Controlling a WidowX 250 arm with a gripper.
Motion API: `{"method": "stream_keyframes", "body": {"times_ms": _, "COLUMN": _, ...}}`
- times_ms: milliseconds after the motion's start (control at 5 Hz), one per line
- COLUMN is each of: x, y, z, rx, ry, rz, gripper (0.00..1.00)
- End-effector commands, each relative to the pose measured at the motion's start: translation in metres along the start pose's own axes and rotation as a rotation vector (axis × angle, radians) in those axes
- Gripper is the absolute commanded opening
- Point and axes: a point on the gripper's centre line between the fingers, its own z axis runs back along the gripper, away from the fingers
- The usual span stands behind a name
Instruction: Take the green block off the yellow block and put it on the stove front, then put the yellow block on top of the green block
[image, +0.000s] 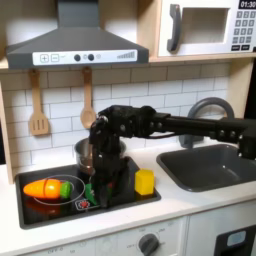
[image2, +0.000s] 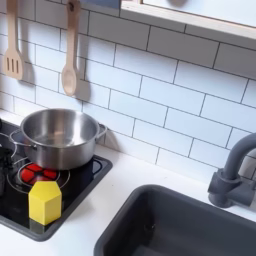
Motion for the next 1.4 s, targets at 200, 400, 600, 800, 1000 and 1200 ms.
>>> {"method": "stream_keyframes", "body": {"times_ms": 200, "x": -0.017, "y": -0.004, "z": 0.034, "rx": -0.062, "ry": -0.006, "rz": -0.028, "gripper": 1.00}}
{"method": "stream_keyframes", "body": {"times_ms": 400, "x": -0.023, "y": -0.009, "z": 0.046, "rx": -0.088, "ry": -0.036, "rz": -0.042, "gripper": 1.00}}
{"method": "stream_keyframes", "body": {"times_ms": 600, "x": -0.028, "y": -0.018, "z": 0.052, "rx": -0.109, "ry": -0.058, "rz": -0.053, "gripper": 1.00}}
{"method": "stream_keyframes", "body": {"times_ms": 800, "x": -0.034, "y": -0.020, "z": 0.049, "rx": -0.115, "ry": -0.056, "rz": -0.041, "gripper": 1.00}}
{"method": "stream_keyframes", "body": {"times_ms": 1000, "x": -0.036, "y": -0.020, "z": 0.046, "rx": -0.108, "ry": -0.061, "rz": -0.017, "gripper": 1.00}}
{"method": "stream_keyframes", "body": {"times_ms": 1200, "x": -0.034, "y": -0.023, "z": 0.042, "rx": -0.107, "ry": -0.062, "rz": -0.011, "gripper": 1.00}}
